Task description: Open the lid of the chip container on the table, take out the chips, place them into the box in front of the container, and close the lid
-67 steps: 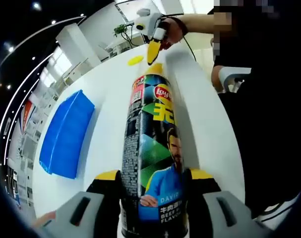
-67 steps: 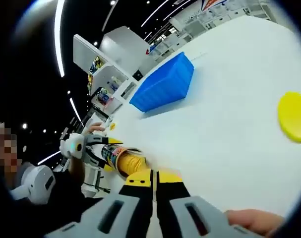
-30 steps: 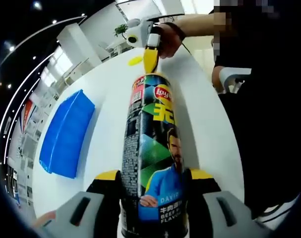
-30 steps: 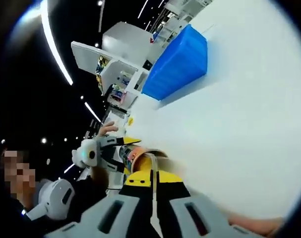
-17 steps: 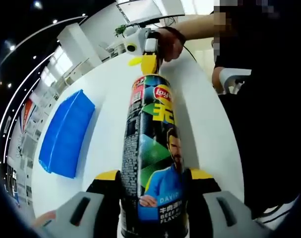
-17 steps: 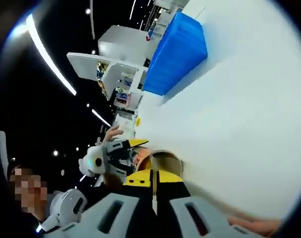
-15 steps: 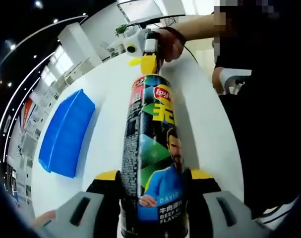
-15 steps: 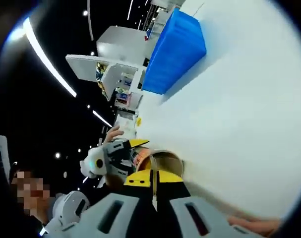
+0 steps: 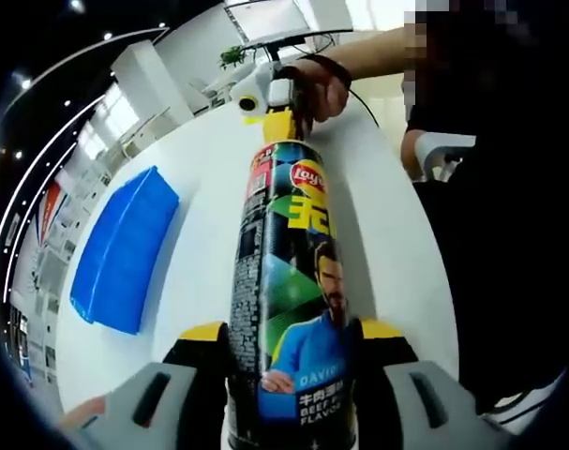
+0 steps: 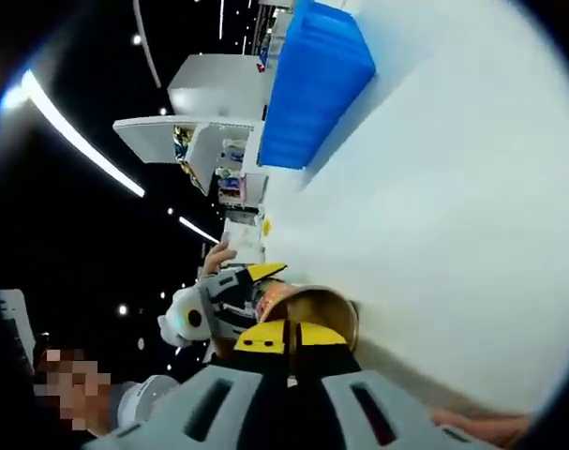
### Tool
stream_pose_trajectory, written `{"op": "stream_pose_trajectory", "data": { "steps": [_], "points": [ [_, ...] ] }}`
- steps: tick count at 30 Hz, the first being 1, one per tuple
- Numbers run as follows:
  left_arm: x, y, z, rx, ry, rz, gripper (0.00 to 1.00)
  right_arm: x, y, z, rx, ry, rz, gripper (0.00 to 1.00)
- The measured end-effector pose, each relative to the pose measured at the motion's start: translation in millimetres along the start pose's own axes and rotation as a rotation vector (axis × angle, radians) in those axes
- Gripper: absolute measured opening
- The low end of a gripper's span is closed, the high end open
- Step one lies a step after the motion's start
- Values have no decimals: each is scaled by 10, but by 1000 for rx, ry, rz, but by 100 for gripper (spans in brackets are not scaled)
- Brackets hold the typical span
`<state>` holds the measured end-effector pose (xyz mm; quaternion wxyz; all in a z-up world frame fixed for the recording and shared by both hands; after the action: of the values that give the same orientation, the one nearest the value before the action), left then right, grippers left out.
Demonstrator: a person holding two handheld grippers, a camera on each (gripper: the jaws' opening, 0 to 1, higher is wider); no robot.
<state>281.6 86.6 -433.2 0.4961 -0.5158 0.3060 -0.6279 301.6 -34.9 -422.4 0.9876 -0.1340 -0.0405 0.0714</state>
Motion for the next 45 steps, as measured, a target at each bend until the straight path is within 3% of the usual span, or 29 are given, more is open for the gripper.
{"op": "stream_pose_trajectory", "data": {
  "steps": [6,10,12,13,15,16,18,23,30,33,36,41,43,45],
  "points": [
    [2,-2,2,2,-1,-10,53,24,-55,29,-19,-64,-59,3],
    [3,-3,6,3,-1,-18,53,142,-237,-16,-92,-143,-140,3],
    [3,-3,8,2,0,-20,53,140,-334,31,-82,-180,-155,3],
    [4,-3,8,2,0,-20,53,157,-376,77,-71,-218,-177,5],
    [4,-2,12,1,0,-21,53,172,-456,167,-75,-323,-210,18],
    [4,-1,14,-1,-1,-21,53,135,-454,220,-62,-327,-204,24],
    [3,0,17,-3,-2,-21,54,30,-440,320,-19,-319,-162,20],
    [2,2,20,-6,-4,-17,54,-3,-400,333,-6,-311,-148,19],
    [0,2,19,-4,-5,-18,53,-80,-258,266,-11,-331,-78,22],
    [0,2,18,-4,-5,-17,53,-104,-204,225,-56,-396,-59,23],
    [0,2,15,-5,-5,-16,53,-174,-142,265,-40,-418,-21,23],
    [-1,2,13,-7,-6,-13,53,-152,-68,267,-39,-425,-19,18],
    [-2,3,15,-8,-9,-11,53,-108,-80,220,-54,-411,-25,6],
    [15,8,8,-7,-10,-18,54,3,-68,226,-44,-292,-89,3]
  ]
}}
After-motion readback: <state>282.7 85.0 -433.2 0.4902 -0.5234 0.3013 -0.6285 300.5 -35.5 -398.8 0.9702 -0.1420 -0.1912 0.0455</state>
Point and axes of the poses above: the point that each gripper's makers call its tool centre point, and the gripper's own axes: y roughly forward along the fingers, z roughly to its left, x roughly out of its top, the point moved 1 cm from there along -y, roughly backward along the fingers, and after that the axes turned 15 degrees about z, right-handed, at the moved point
